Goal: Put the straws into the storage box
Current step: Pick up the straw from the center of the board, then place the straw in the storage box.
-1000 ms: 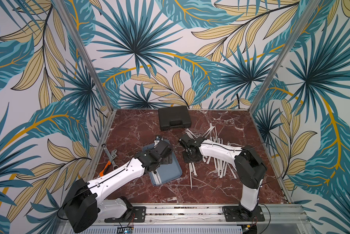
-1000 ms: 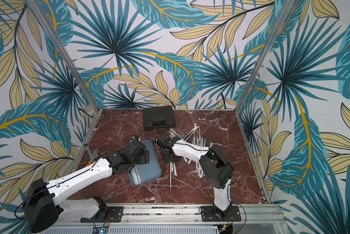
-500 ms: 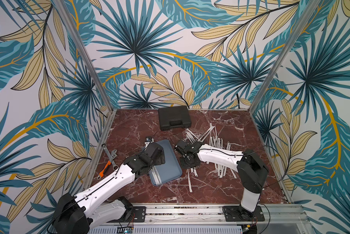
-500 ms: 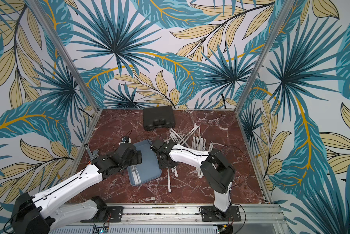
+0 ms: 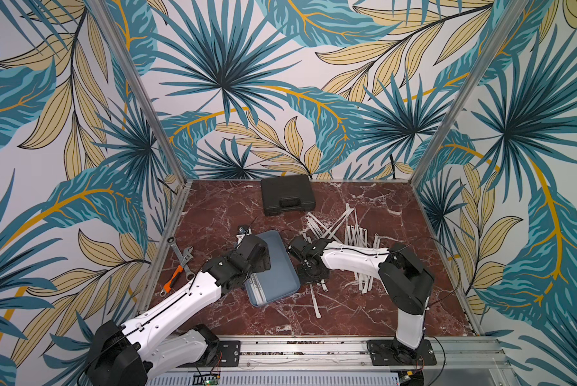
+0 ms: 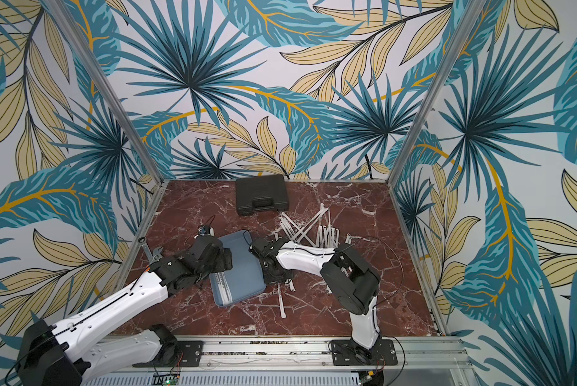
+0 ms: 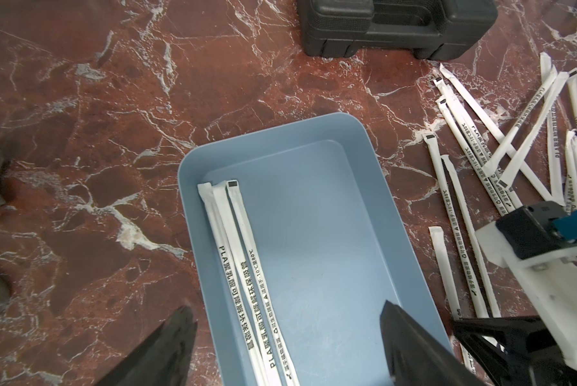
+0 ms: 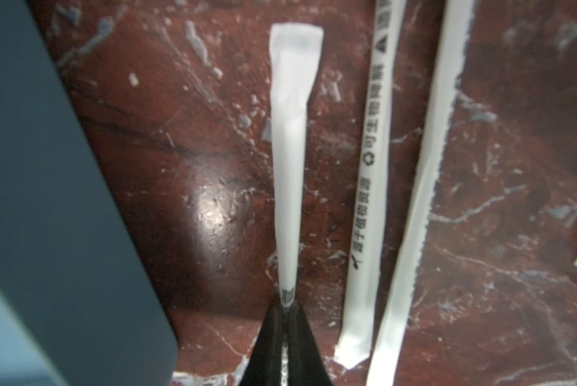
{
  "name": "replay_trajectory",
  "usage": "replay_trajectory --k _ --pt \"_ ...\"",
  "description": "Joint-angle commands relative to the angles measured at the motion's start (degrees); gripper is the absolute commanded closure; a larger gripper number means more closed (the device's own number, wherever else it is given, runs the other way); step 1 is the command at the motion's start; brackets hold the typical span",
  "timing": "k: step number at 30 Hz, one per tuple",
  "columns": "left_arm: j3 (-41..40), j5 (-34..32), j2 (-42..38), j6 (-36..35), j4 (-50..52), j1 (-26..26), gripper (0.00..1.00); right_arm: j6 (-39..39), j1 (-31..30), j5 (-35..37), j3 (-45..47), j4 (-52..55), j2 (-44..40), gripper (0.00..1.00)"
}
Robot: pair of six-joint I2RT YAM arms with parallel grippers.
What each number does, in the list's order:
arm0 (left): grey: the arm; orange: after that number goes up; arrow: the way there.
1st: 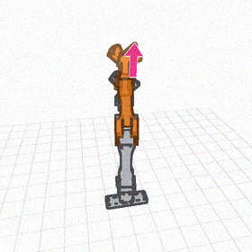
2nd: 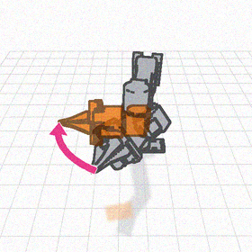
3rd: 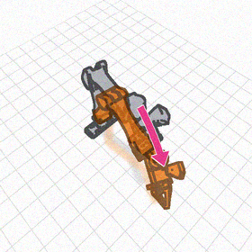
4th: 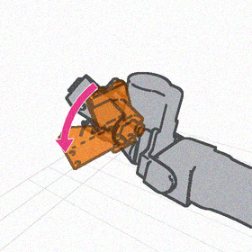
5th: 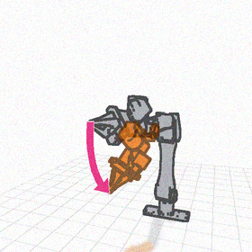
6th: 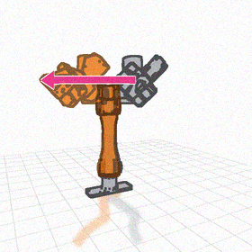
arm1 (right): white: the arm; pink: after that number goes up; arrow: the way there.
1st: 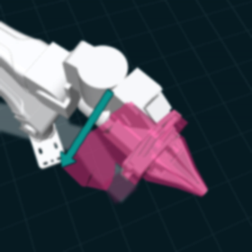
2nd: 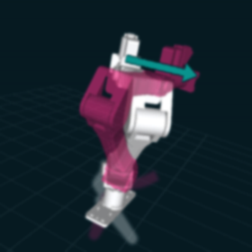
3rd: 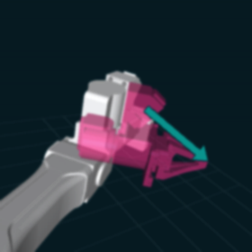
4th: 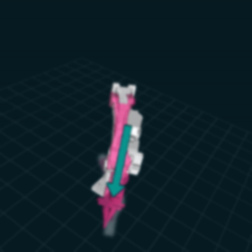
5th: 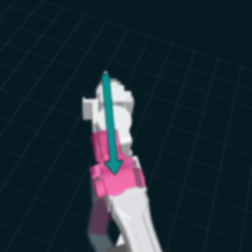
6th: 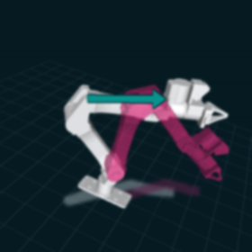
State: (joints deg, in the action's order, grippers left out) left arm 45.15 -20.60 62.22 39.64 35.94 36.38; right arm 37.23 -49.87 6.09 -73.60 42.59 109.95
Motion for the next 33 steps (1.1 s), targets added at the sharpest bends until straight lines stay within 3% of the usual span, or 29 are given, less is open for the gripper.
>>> replay_trajectory --k 1,6,17,33 --pt "-0.93 -2.08 -3.03 -0.6 3.08 -2.83 0.08 -1.96 -1.51 3.02 -5.22 5.1 -3.1 0.91" --pt "-2.42 -2.15 -7.98 0.29 4.49 -8.43 0.08 -3.09 -4.39 4.16 -16.14 8.4 -1.48 0.9" --pt "-5.65 -2.09 -14.28 1.85 7.26 -12.6 0.08 -5.48 -7.29 -5.66 -37.22 0.46 19.91 0.9" --pt "-6.03 1.9 -12.7 2.2 4.49 -12.66 0.09 -7.97 -7.35 -10.93 -43.17 1.52 29.26 0.88"
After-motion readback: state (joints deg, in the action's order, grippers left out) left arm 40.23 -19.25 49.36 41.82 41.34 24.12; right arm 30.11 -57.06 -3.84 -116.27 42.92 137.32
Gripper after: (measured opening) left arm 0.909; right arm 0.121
